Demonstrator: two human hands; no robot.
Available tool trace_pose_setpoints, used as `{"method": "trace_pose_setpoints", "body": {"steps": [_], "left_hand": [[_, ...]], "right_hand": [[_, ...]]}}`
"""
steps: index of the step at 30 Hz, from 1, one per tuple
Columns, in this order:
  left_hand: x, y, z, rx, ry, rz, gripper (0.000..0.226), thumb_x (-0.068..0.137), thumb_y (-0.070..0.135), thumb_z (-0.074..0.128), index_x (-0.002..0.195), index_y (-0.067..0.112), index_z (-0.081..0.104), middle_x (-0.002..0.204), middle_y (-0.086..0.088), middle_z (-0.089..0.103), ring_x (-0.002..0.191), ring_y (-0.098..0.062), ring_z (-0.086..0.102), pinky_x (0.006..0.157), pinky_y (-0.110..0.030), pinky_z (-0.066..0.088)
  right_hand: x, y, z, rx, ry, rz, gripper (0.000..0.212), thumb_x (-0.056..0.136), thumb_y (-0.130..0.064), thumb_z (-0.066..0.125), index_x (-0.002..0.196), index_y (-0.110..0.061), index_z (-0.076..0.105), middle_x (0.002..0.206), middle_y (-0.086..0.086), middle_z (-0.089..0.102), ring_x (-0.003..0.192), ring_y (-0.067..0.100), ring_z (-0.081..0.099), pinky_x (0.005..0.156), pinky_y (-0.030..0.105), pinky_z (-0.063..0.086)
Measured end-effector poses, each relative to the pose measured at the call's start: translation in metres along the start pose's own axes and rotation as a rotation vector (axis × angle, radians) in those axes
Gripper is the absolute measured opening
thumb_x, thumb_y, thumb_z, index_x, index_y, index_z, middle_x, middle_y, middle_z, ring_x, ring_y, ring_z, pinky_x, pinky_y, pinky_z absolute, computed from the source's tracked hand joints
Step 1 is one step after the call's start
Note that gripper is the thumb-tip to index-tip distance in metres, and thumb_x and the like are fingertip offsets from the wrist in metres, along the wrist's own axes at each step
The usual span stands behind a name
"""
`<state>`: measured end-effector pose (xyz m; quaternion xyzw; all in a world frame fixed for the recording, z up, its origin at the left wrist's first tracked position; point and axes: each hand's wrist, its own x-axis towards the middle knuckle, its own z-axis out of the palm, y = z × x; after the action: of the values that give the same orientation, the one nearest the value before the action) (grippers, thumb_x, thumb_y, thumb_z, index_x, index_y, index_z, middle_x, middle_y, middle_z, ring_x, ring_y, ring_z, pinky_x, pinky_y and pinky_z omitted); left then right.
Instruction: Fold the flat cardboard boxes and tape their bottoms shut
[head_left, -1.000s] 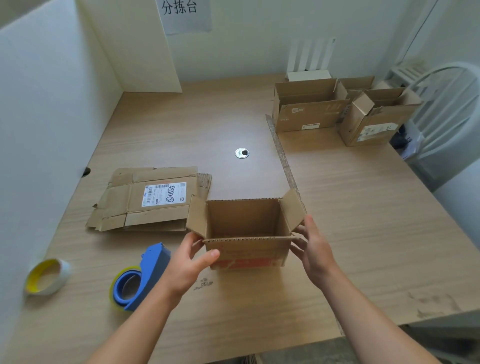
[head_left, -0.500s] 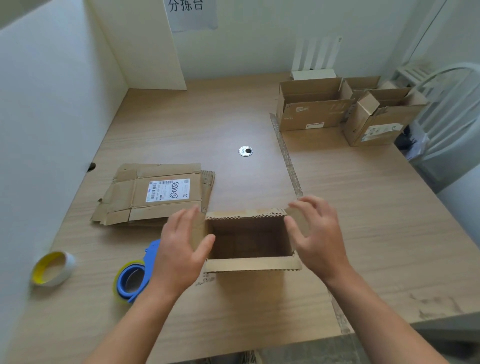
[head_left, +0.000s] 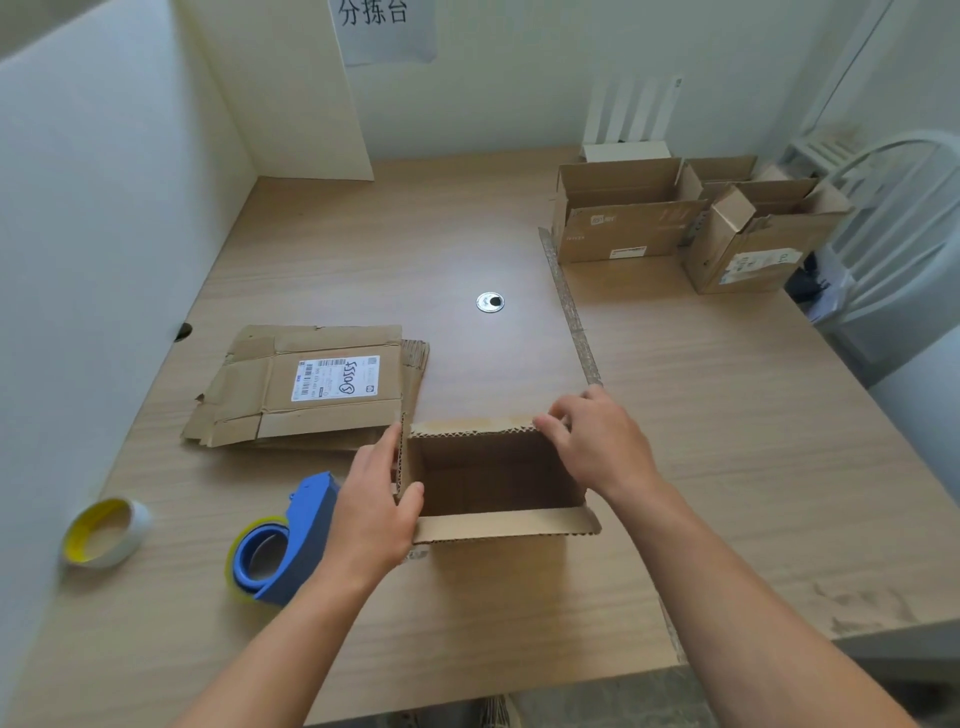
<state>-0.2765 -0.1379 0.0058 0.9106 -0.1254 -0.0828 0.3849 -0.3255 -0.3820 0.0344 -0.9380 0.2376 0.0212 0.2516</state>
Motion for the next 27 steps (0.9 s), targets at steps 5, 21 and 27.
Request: {"method": "trace_pose_setpoints", "body": {"steps": [5,21,27], "left_hand": [[0.0,-0.005,-0.003,-0.016,-0.026,0.014,0.07,0.093,0.014,0.059,0.154,0.031,0.029,0.114,0.012,0.046,0.096,-0.007,0.051,0.089,-0.032,0.049],[-0.007,-0.015,-0.006,-0.26,-0.113,0.027,0.064,0.091,0.037,0.065,0.148,0.036,0.036,0.146,0.014,0.042,0.122,0.003,0.046,0.082,-0.004,0.041],[-0.007,-0.027,-0.023,-0.17,-0.496,0.185,0.117,0.06,0.071,0.079,0.152,0.047,0.011,0.154,0.036,0.007,0.139,0.013,0.025,0.106,-0.019,0.041]], "right_hand": [[0.014,0.0,-0.001,-0.102,-0.191,-0.038,0.045,0.091,-0.046,0.065,0.133,-0.035,0.055,0.132,-0.005,0.046,0.12,0.021,0.052,0.096,0.041,0.048],[0.002,-0.002,0.021,0.302,0.124,-0.033,0.036,0.097,-0.037,0.059,0.13,-0.023,0.062,0.122,0.0,0.061,0.11,0.017,0.056,0.093,0.024,0.036],[-0.012,0.013,0.023,0.571,0.087,0.039,0.04,0.098,-0.03,0.059,0.137,-0.033,0.055,0.125,-0.011,0.056,0.113,0.007,0.055,0.098,0.027,0.042]]}}
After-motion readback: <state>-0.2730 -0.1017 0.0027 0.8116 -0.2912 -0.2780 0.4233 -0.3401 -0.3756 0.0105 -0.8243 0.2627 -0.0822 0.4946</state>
